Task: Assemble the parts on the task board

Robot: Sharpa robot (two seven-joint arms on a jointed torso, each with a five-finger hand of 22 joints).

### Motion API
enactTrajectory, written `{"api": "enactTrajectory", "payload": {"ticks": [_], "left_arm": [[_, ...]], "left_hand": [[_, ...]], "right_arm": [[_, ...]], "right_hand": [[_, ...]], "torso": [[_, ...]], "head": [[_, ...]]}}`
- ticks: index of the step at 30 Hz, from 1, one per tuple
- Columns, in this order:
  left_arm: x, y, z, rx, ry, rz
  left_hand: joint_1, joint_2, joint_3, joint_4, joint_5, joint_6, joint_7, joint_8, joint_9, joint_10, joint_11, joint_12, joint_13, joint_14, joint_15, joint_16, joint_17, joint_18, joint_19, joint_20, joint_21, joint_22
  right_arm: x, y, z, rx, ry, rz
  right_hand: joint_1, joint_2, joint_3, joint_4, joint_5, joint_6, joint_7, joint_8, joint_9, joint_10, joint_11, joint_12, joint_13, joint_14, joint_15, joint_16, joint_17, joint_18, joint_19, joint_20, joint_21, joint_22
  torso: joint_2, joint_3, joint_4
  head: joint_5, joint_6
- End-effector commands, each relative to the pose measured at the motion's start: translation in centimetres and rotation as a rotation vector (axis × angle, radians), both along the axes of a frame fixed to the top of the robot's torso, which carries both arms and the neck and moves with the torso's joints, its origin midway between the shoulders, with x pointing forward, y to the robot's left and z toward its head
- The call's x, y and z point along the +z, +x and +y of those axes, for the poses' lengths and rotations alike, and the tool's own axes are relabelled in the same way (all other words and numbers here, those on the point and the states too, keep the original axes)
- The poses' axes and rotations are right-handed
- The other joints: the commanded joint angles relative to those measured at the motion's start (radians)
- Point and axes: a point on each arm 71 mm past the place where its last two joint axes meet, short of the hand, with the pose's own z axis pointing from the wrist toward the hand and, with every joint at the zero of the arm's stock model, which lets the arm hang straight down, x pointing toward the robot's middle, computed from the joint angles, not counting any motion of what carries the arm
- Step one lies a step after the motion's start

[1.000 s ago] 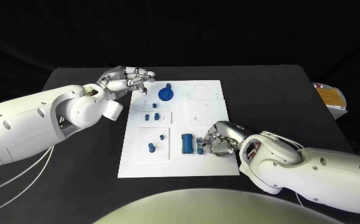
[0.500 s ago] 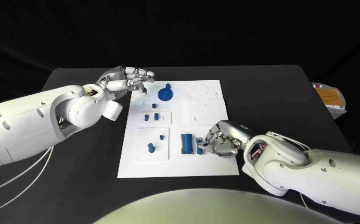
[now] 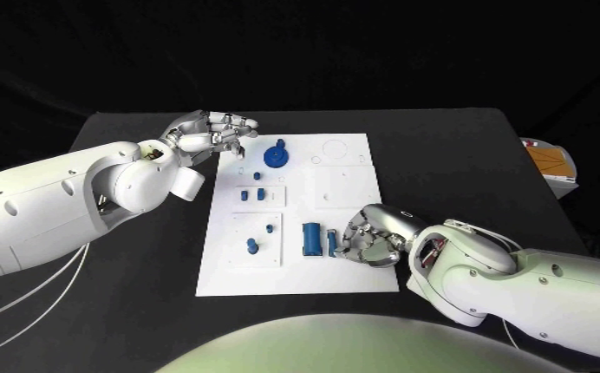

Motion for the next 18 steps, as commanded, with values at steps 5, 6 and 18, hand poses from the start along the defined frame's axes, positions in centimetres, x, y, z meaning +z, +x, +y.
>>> {"api": "enactTrajectory", "payload": {"ticks": [5,6,18], "left_arm": [[0.08,-0.08,-0.18,-0.017,-0.011,-0.001],[0.08,-0.08,-0.18,-0.017,-0.011,-0.001],[0.05,-0.08,0.07,-0.012,-0.007,0.000]], "left_hand": [[-0.010,-0.001,0.004,0.004,0.005,-0.006,0.002,-0.006,-0.001,-0.010,0.000,0.006,-0.001,-0.005,0.002,-0.004,-0.001,0.005,0.004,0.000,-0.007,-0.001],[-0.010,-0.001,0.004,0.004,0.005,-0.006,0.002,-0.006,-0.001,-0.010,0.000,0.006,-0.001,-0.005,0.002,-0.004,-0.001,0.005,0.004,0.000,-0.007,-0.001],[-0.010,-0.001,0.004,0.004,0.005,-0.006,0.002,-0.006,-0.001,-0.010,0.000,0.006,-0.001,-0.005,0.002,-0.004,-0.001,0.005,0.004,0.000,-0.007,-0.001]], "right_arm": [[-0.27,-0.21,0.37,0.047,-0.024,0.027],[-0.28,-0.20,0.38,0.046,-0.024,0.027],[-0.39,0.15,0.05,0.016,-0.023,0.017]], "right_hand": [[0.010,0.000,-0.010,0.001,-0.006,0.002,-0.007,0.007,0.000,0.048,-0.004,-0.001,0.164,0.087,-0.005,0.006,0.175,-0.006,0.038,-0.007,0.003,0.209],[0.010,0.000,-0.010,0.001,-0.006,0.002,-0.007,0.007,0.000,0.048,-0.004,-0.001,0.164,0.087,-0.005,0.006,0.175,-0.006,0.038,-0.007,0.003,0.209],[-0.008,0.026,-0.030,0.025,0.009,0.008,-0.007,0.010,-0.002,0.050,-0.003,0.002,0.166,0.088,-0.005,0.007,0.176,-0.006,0.040,-0.007,0.005,0.210]], "torso": [[0.001,-0.0002,-0.0001],[0.001,0.0000,-0.0004],[0.000,0.0008,0.0002]], "head": [[0.001,0.000],[0.001,0.000],[0.000,0.000]]}}
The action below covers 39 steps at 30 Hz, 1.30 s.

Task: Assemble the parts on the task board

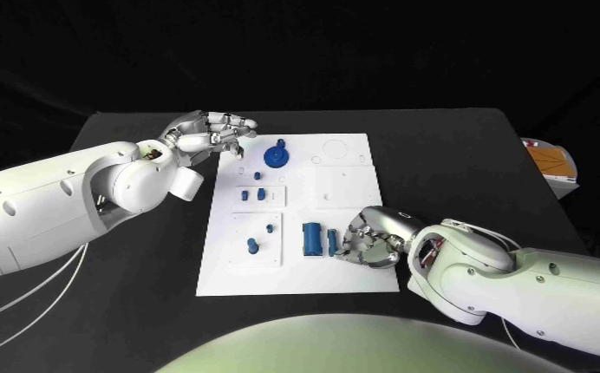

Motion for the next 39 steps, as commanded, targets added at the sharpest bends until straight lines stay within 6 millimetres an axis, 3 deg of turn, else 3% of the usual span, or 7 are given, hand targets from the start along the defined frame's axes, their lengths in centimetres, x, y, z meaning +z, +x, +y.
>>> {"api": "enactTrajectory", "payload": {"ticks": [1,8,15,22,27,39], "left_arm": [[0.07,-0.06,-0.18,-0.015,-0.010,-0.001],[0.07,-0.08,-0.18,-0.016,-0.009,-0.001],[0.07,-0.11,-0.27,-0.020,-0.009,-0.001],[0.07,-0.12,-0.28,-0.023,-0.007,-0.002],[0.06,-0.11,-0.27,-0.024,-0.006,-0.002],[0.05,-0.08,-0.29,-0.023,-0.006,-0.003]], "left_hand": [[-0.010,-0.001,0.004,0.004,0.005,-0.006,0.002,-0.006,-0.001,-0.010,0.000,0.006,-0.001,-0.005,0.002,-0.004,-0.001,0.005,0.004,0.000,-0.007,-0.002],[-0.010,-0.001,0.004,0.004,0.005,-0.006,0.002,-0.006,-0.001,-0.010,0.000,0.006,-0.001,-0.005,0.002,-0.004,-0.001,0.005,0.004,0.000,-0.007,-0.002],[-0.011,0.000,0.005,0.003,0.006,-0.007,0.002,-0.005,-0.001,-0.012,0.000,0.009,0.000,-0.005,0.002,-0.003,-0.002,0.006,0.004,0.001,-0.007,-0.002],[-0.010,0.000,0.006,0.002,0.006,-0.007,0.002,-0.005,-0.001,-0.012,0.000,0.010,0.000,-0.006,0.002,-0.003,-0.002,0.006,0.004,0.001,-0.007,-0.002],[-0.010,0.000,0.006,0.002,0.006,-0.007,0.002,-0.005,-0.001,-0.012,0.000,0.010,0.000,-0.006,0.002,-0.003,-0.002,0.006,0.004,0.001,-0.007,-0.002],[-0.009,0.000,0.006,0.001,0.006,-0.007,0.001,-0.004,-0.001,-0.013,0.000,0.010,0.000,-0.006,0.002,-0.003,-0.002,0.006,0.004,0.001,-0.008,-0.002]], "right_arm": [[-0.02,0.04,0.00,-0.003,-0.001,-0.003],[-0.05,0.18,-0.03,-0.014,0.001,-0.010],[-0.36,0.42,0.07,-0.014,-0.014,0.001],[-0.55,0.50,0.05,-0.007,-0.022,0.015],[-0.54,0.42,0.20,-0.003,-0.006,0.028],[0.26,0.58,-0.23,-0.036,0.097,-0.001]], "right_hand": [[-0.006,0.015,-0.007,0.005,0.007,0.005,-0.003,0.007,-0.001,0.050,-0.003,0.003,0.166,0.088,-0.005,0.007,0.177,-0.006,0.040,-0.007,0.006,0.210],[-0.027,0.032,-0.021,0.006,0.021,0.006,-0.004,0.009,-0.003,0.051,-0.004,0.005,0.168,0.088,-0.005,0.007,0.177,-0.006,0.040,-0.007,0.006,0.210],[-0.025,0.033,-0.024,0.002,0.025,0.005,-0.005,0.009,-0.003,0.051,-0.004,0.005,0.168,0.088,-0.005,0.007,0.177,-0.006,0.040,-0.007,0.005,0.210],[0.039,0.017,-0.030,-0.014,0.025,0.000,-0.008,0.011,-0.004,0.050,-0.007,0.004,0.168,0.087,-0.008,0.006,0.175,-0.005,0.039,-0.009,0.000,0.209],[0.035,-0.005,-0.053,-0.001,0.027,0.000,-0.004,0.012,-0.005,0.049,-0.005,0.002,0.167,0.087,-0.006,0.006,0.174,-0.005,0.038,-0.008,-0.003,0.208],[-0.005,0.004,-0.090,0.004,0.028,-0.006,0.000,0.009,-0.010,0.043,-0.001,-0.016,0.158,0.086,-0.003,0.003,0.166,-0.002,0.033,-0.006,-0.019,0.204]], "torso": [[0.000,0.0007,0.0001],[0.001,0.0008,0.0001],[0.001,0.0011,0.0008],[-0.001,0.0002,0.0000],[-0.001,0.0002,-0.0002],[-0.003,-0.0011,-0.0020]], "head": [[-0.001,0.000],[-0.001,0.000],[-0.001,0.000],[0.001,0.000],[0.000,0.000],[0.000,0.000]]}}
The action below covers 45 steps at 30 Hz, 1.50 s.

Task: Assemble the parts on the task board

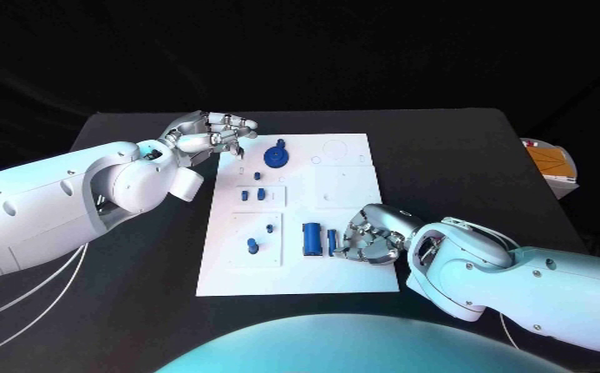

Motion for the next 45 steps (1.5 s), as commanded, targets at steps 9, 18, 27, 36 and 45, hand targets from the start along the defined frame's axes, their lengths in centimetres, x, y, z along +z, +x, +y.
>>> {"api": "enactTrajectory", "payload": {"ticks": [9,18,27,36,45], "left_arm": [[0.1,0.1,-0.4,-0.010,-0.014,-0.016],[0.0,0.1,-0.5,-0.008,-0.016,-0.018],[0.0,0.0,-0.6,-0.010,-0.017,-0.017],[0.0,0.0,-0.5,-0.010,-0.016,-0.016],[0.0,0.0,-0.5,-0.011,-0.016,-0.015]], "left_hand": [[-0.009,0.000,0.007,0.000,0.006,-0.007,0.002,-0.004,-0.001,-0.006,0.000,0.005,0.000,-0.006,0.002,-0.003,-0.001,0.006,0.004,0.001,-0.004,-0.001],[-0.009,0.000,0.007,0.000,0.006,-0.007,0.002,-0.004,-0.001,-0.006,0.000,0.005,0.000,-0.006,0.002,-0.003,-0.001,0.006,0.004,0.001,-0.004,-0.001],[-0.009,0.000,0.007,0.000,0.006,-0.007,0.002,-0.004,-0.001,-0.006,0.000,0.005,0.000,-0.006,0.002,-0.003,-0.001,0.006,0.004,0.001,-0.004,-0.001],[-0.011,0.000,0.007,0.000,0.006,-0.007,0.001,-0.003,0.000,-0.005,0.000,0.008,0.000,-0.006,0.002,-0.002,-0.001,0.006,0.004,0.002,-0.004,-0.001],[-0.011,0.000,0.007,0.000,0.006,-0.007,0.001,-0.003,0.000,-0.005,0.000,0.008,0.000,-0.006,0.002,-0.002,-0.001,0.006,0.004,0.002,-0.004,-0.001]], "right_arm": [[1.7,0.9,-0.2,-0.024,0.157,-0.069],[1.8,1.0,1.4,0.034,0.125,-0.066],[1.3,0.9,2.9,0.118,0.044,-0.076],[1.3,0.9,3.6,0.135,0.011,-0.105],[1.2,1.0,4.0,0.132,-0.009,-0.121]], "right_hand": [[0.024,0.023,-0.008,-0.007,0.025,-0.015,0.000,-0.001,-0.005,0.040,0.000,-0.015,0.155,0.085,-0.002,-0.001,0.163,0.000,0.034,-0.001,-0.019,0.202],[0.052,0.024,-0.012,-0.010,0.017,0.001,-0.008,0.017,0.003,0.047,-0.006,0.004,0.165,0.086,-0.006,0.001,0.168,-0.001,0.037,-0.002,-0.011,0.204],[0.122,0.022,-0.013,-0.017,-0.043,0.010,-0.022,0.050,0.018,0.063,-0.019,0.054,0.191,0.088,-0.017,0.003,0.176,-0.004,0.041,-0.012,0.003,0.208],[0.137,0.025,-0.009,-0.018,-0.060,0.011,-0.024,0.057,0.021,0.067,-0.021,0.067,0.198,0.088,-0.018,0.004,0.179,-0.005,0.043,-0.013,0.009,0.209],[0.143,0.026,-0.008,-0.019,-0.061,0.012,-0.026,0.060,0.022,0.068,-0.022,0.070,0.199,0.089,-0.019,0.004,0.180,-0.005,0.044,-0.014,0.011,0.210]], "torso": [[-0.003,0.0005,-0.0004],[0.002,0.0001,0.0010],[0.002,0.0001,0.0023],[0.002,0.0005,0.0005],[0.002,0.0001,0.0013]], "head": [[-0.004,0.000],[-0.004,0.000],[0.000,0.000],[0.003,0.000],[0.002,0.000]]}}
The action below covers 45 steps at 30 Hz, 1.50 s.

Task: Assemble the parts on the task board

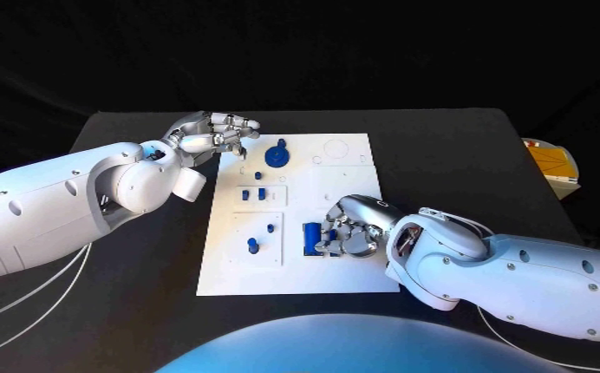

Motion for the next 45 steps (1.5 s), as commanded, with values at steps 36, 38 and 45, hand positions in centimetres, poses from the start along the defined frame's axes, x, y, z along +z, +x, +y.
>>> {"api": "enactTrajectory", "payload": {"ticks": [36,38,45], "left_arm": [[0.2,-0.1,0.0,-0.003,-0.009,-0.012],[0.2,-0.1,0.0,0.000,-0.010,-0.013],[0.1,0.3,-0.3,0.034,-0.022,-0.029]], "left_hand": [[-0.011,0.000,0.008,-0.001,0.006,-0.007,0.001,-0.002,0.000,-0.006,0.000,0.005,0.001,-0.007,0.002,-0.002,-0.002,0.006,0.005,0.002,-0.004,-0.002],[-0.011,0.000,0.008,-0.001,0.006,-0.007,0.001,-0.002,0.000,-0.006,0.000,0.005,0.001,-0.007,0.002,-0.002,-0.002,0.006,0.005,0.002,-0.004,-0.002],[-0.018,0.000,0.006,0.002,0.005,-0.007,0.001,-0.001,0.000,-0.007,0.000,0.007,0.001,-0.007,0.002,-0.001,-0.002,0.006,0.004,0.002,-0.005,-0.002]], "right_arm": [[1.7,0.9,-1.9,-0.065,0.274,-0.121],[2.0,1.3,-2.4,-0.082,0.325,-0.120],[2.9,4.8,-6.1,-0.239,0.476,-0.103]], "right_hand": [[0.025,0.000,0.008,0.009,0.025,-0.061,0.016,0.001,0.001,0.024,0.014,-0.115,0.140,0.071,0.009,-0.026,0.097,0.018,0.001,0.002,-0.135,0.175],[0.027,-0.002,0.007,0.009,0.028,-0.071,0.020,-0.001,0.001,0.015,0.018,-0.134,0.130,0.067,0.013,-0.033,0.084,0.021,-0.007,0.005,-0.158,0.169],[0.054,0.000,0.021,0.004,0.041,-0.143,0.055,-0.040,-0.013,-0.087,0.049,-0.357,0.009,0.017,0.037,-0.131,-0.105,0.067,-0.103,0.028,-0.455,0.087]], "torso": [[-0.006,-0.0032,-0.0041],[-0.006,-0.0031,-0.0043],[-0.027,-0.0116,-0.0140]], "head": [[0.003,0.000],[0.002,0.000],[0.002,0.012]]}}
